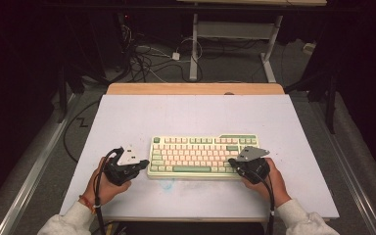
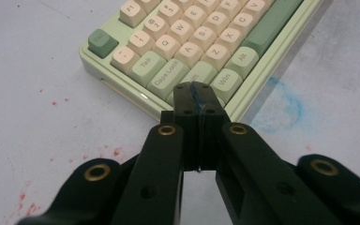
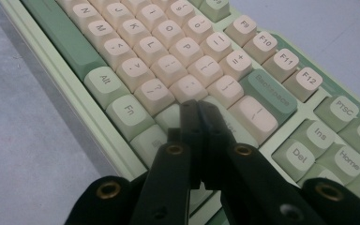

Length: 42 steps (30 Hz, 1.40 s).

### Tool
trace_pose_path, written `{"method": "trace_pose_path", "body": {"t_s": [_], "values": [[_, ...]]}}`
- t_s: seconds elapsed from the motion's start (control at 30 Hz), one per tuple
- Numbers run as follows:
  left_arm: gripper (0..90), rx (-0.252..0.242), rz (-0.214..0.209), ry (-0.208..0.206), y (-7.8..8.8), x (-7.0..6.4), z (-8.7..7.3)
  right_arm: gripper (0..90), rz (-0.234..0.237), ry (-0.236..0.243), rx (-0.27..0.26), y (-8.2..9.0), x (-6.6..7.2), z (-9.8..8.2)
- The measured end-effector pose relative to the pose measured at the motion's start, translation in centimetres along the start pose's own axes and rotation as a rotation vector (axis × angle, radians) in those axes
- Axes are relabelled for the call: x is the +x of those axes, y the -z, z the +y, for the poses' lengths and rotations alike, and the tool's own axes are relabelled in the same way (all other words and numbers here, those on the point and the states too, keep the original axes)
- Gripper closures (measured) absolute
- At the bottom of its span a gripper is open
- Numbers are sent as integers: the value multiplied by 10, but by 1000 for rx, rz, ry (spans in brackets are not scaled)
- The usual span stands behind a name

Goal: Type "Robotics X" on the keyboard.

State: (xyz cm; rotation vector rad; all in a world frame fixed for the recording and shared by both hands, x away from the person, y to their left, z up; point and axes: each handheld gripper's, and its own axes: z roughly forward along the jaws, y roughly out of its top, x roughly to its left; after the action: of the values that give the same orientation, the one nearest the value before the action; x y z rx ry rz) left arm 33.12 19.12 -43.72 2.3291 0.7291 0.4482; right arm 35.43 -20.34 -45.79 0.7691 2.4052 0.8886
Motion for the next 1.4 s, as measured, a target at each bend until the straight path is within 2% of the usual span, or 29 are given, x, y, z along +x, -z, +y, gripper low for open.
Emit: {"method": "trace_pose_path", "body": {"t_s": [0.33, 0.47, 0.53, 0.67, 0.83, 1.13, 1.4], "values": [[857, 18, -10, -18, -10, 2, 20, 900, -1, -1, -2, 0, 0, 0], [857, 32, -20, -38, -17, 1, 28, 900, -3, 0, -2, 0, 1, 0], [857, 31, -11, -47, -21, 0, 32, 900, -2, -1, -3, 0, 0, -1], [864, 24, -21, -55, -27, -2, 40, 900, -4, 1, -3, 0, 1, -1], [867, 46, -43, -86, -38, -7, 49, 900, -4, 1, -4, 0, 1, -1], [865, 65, -80, -103, -57, -12, 59, 900, -4, 2, -5, 0, 1, -1], [862, 89, -89, -122, -69, -17, 64, 900, -4, 3, -5, 0, 1, -1]]}}
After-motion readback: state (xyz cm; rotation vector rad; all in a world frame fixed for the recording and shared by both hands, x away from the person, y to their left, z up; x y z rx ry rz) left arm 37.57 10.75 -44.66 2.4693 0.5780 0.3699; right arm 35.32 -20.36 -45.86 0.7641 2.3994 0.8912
